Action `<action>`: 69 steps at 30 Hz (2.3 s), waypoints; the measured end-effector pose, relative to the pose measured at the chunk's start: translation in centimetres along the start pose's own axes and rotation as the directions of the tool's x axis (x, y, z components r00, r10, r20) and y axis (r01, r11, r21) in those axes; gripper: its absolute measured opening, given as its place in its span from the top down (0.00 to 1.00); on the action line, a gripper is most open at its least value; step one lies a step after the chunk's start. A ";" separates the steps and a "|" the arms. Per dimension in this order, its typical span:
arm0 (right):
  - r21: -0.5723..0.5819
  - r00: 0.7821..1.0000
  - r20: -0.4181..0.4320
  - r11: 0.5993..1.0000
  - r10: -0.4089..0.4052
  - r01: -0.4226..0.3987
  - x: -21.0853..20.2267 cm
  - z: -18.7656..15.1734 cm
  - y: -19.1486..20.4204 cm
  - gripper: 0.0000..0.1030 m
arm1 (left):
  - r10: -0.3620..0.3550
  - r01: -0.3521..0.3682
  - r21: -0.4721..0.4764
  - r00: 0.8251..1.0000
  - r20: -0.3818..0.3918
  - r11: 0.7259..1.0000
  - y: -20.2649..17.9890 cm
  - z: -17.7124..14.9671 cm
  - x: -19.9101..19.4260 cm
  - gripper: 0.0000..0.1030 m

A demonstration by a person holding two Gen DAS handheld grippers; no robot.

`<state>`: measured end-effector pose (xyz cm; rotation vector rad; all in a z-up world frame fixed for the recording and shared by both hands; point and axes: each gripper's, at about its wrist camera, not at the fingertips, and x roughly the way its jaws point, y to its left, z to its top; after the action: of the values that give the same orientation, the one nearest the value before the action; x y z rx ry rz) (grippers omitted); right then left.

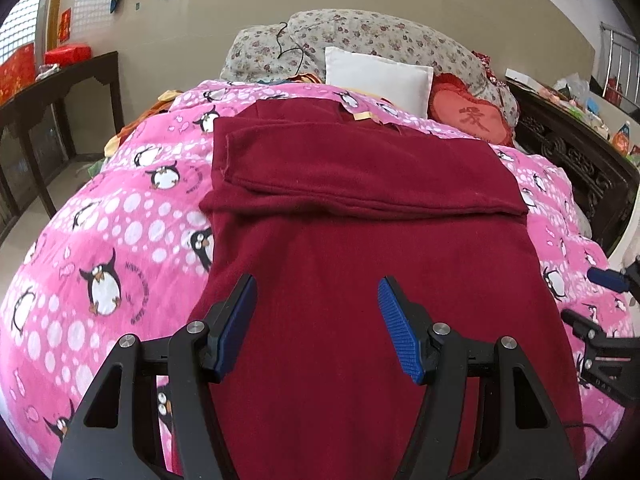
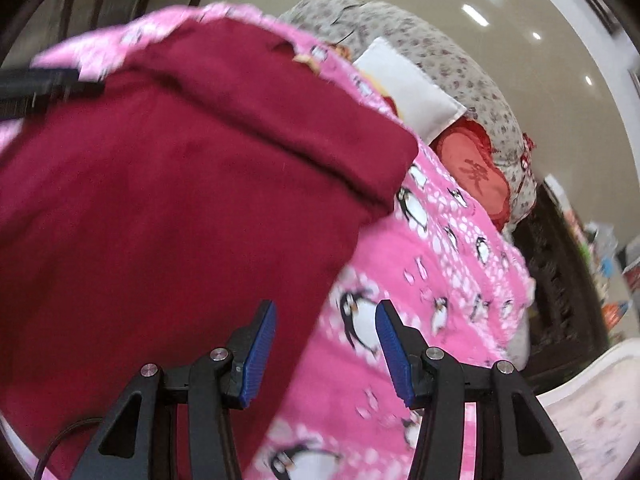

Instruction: Fold small clothes

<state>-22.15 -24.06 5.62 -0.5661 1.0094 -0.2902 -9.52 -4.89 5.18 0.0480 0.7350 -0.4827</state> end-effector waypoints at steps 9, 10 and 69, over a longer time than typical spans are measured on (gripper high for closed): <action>-0.076 0.998 -0.035 0.996 -0.044 0.041 -0.5 -1.0 0.8 0.52 | -0.019 0.019 -0.006 1.000 -0.010 1.000 0.0 -0.6 0.5 0.39; -0.070 0.999 -0.035 0.997 -0.039 0.036 -0.5 -0.9 0.7 0.52 | -0.021 0.021 -0.006 1.000 -0.011 1.000 0.0 -0.6 0.5 0.39; 0.012 0.999 -0.004 0.999 0.047 -0.047 1.5 1.0 0.2 0.52 | 0.041 -0.040 0.049 0.999 -0.009 0.998 -1.1 -0.2 0.6 0.39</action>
<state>-20.52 -24.32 4.80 -0.5304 1.0226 -0.2561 -9.76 -6.04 4.80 0.1109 0.7305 -0.4620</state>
